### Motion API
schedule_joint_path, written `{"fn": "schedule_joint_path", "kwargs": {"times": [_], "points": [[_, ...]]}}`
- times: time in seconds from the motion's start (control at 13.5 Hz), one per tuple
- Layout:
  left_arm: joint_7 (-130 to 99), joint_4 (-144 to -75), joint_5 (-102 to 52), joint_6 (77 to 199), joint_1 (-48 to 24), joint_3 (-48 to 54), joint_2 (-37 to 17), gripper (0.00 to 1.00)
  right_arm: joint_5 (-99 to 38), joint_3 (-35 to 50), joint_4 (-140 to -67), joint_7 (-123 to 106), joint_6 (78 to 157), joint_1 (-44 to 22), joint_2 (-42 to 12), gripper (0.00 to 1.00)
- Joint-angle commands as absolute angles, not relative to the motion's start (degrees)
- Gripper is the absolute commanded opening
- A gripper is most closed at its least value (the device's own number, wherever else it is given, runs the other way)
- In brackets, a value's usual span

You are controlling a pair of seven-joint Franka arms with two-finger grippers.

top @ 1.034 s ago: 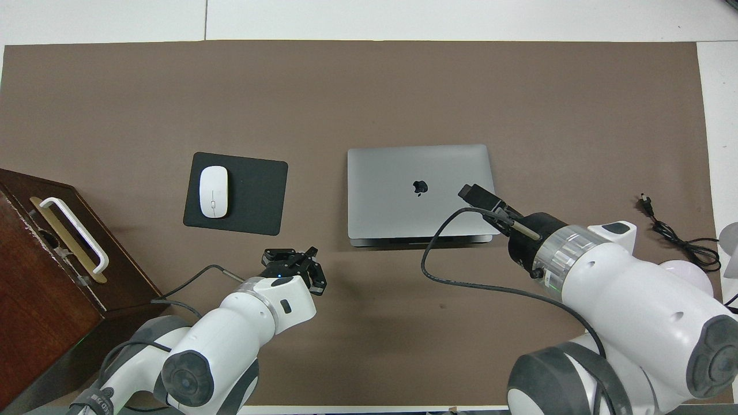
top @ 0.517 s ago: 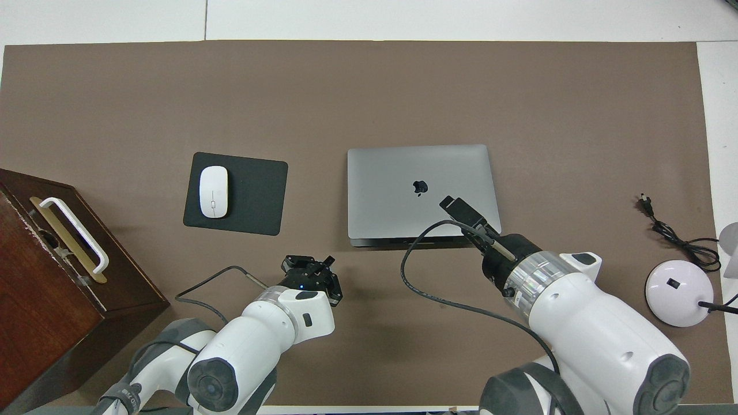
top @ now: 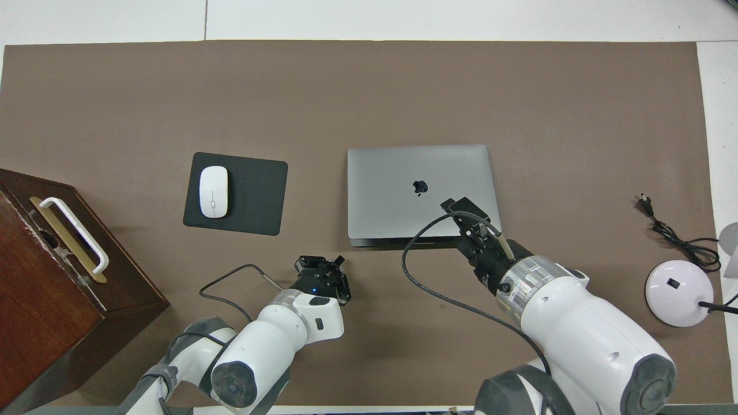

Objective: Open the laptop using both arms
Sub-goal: 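Hold the laptop base with the left gripper while the right gripper grips the lid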

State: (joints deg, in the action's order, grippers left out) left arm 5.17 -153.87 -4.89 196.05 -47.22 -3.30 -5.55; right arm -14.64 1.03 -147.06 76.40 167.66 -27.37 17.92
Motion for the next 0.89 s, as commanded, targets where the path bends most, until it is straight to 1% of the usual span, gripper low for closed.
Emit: {"fn": "schedule_joint_path", "kwargs": {"times": [0.0,0.15,0.3,0.44,0.59,0.74,0.81], "points": [[1.59,-153.64,-5.8,200.83,-49.13,-4.13,-8.08,0.0,-15.82,1.14,-148.1,77.26,168.92,-27.51,16.97,1.0],[1.32,-152.76,-6.24,200.83,-48.78,-4.13,-8.35,0.0,-15.82,1.14,-148.18,77.17,169.71,-27.77,15.65,0.98],[0.62,-151.44,-6.24,200.83,-48.52,-4.13,-8.96,0.0,-15.82,1.14,-148.18,77.6,172.52,-29.35,13.63,0.93],[0.44,-150.56,-6.33,200.83,-48.43,-4.13,-9.14,0.0,-15.82,1.14,-148.18,78.4,175.33,-30.66,11.26,0.91],[0.18,-149.68,-6.33,200.74,-47.82,-4.13,-9.32,0.0,-15.82,1.14,-148.18,78.66,176.22,-30.85,10.02,0.89],[0.0,-148.45,-6.33,200.74,-47.29,-4.13,-9.84,0.0,-15.82,1.14,-148.18,78.66,176.92,-30.85,9.41,0.8],[0.0,-147.75,-6.33,200.74,-47.29,-4.13,-10.71,0.0,-15.82,1.14,-148.18,78.66,177.1,-30.85,9.14,0.8]]}}
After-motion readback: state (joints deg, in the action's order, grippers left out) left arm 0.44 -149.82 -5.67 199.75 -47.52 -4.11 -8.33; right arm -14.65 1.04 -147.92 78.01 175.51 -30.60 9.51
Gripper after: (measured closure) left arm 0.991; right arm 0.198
